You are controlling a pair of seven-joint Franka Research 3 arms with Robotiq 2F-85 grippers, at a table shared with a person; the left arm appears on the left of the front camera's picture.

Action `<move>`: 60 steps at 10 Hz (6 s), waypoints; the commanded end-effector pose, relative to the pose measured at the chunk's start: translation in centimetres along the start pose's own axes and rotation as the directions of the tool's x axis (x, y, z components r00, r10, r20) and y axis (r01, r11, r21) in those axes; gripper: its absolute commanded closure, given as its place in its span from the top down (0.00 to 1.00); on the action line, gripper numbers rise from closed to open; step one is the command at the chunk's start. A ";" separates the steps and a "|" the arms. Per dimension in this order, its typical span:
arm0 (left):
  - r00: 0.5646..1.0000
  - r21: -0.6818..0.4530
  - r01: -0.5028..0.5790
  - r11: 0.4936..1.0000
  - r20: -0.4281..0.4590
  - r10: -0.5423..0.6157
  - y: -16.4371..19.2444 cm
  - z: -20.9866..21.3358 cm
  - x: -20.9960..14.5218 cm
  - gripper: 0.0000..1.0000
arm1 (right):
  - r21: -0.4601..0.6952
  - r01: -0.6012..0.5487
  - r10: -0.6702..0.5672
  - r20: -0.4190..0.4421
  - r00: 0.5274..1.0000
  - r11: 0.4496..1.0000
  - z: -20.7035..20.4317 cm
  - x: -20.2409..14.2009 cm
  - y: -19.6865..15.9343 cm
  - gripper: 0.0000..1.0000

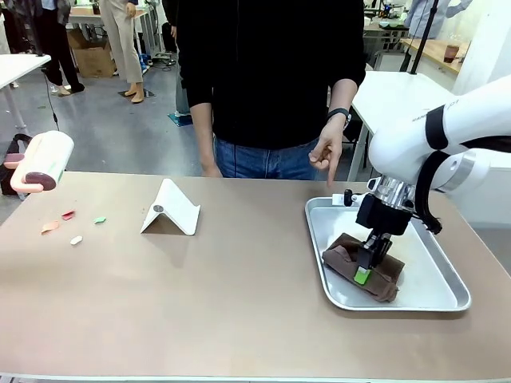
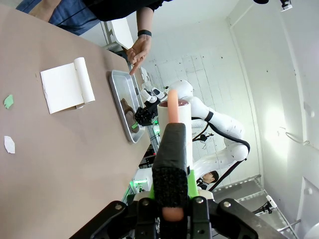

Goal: Clean the surface of the table.
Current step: If a person points to the right, clean the right side of the table with your right hand, and if they point to the left, clean the left side with your left hand, then clean the area not pointed to by the person.

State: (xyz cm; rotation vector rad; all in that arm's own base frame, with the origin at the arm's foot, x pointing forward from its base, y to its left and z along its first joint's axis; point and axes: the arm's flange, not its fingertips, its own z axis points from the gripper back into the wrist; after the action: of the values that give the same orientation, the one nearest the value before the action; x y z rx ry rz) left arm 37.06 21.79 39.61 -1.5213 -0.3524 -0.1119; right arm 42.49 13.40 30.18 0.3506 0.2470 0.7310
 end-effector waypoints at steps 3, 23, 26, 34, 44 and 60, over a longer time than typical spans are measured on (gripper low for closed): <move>1.000 -0.017 0.016 1.000 -0.008 -0.017 -0.4 0.1 -0.2 0.00 | -0.136 0.060 -0.057 0.029 0.998 0.989 1.7 -0.8 -1.8 0.08; 1.000 -0.017 0.016 1.000 -0.008 -0.017 -0.4 0.1 -0.2 0.00 | 0.767 -0.237 -0.575 0.614 0.540 0.596 19.5 -31.5 -17.6 0.08; 1.000 -0.017 0.016 1.000 -0.008 -0.017 -0.4 0.1 -0.2 0.00 | 0.759 -0.362 -0.565 0.648 0.511 0.542 18.3 -35.9 -19.3 0.08; 1.000 -0.017 0.016 1.000 -0.008 -0.017 -0.4 0.1 -0.2 0.00 | 0.773 -0.330 -0.575 0.627 0.525 0.542 17.0 -35.0 -17.8 0.08; 1.000 -0.017 0.016 1.000 -0.008 -0.017 -0.4 0.1 -0.2 0.00 | 0.773 -0.330 -0.575 0.627 0.525 0.542 17.0 -35.0 -17.8 0.08; 0.990 0.584 -0.095 0.806 -0.026 0.136 0.7 7.1 6.6 0.23 | 0.773 -0.330 -0.575 0.627 0.525 0.542 17.0 -35.0 -17.8 0.08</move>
State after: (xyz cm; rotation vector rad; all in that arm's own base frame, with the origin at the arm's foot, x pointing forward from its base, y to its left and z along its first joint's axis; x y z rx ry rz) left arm 41.54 29.97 40.74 -0.9402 -0.2793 0.0342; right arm 33.88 -26.61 41.46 1.6118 -0.3842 0.1084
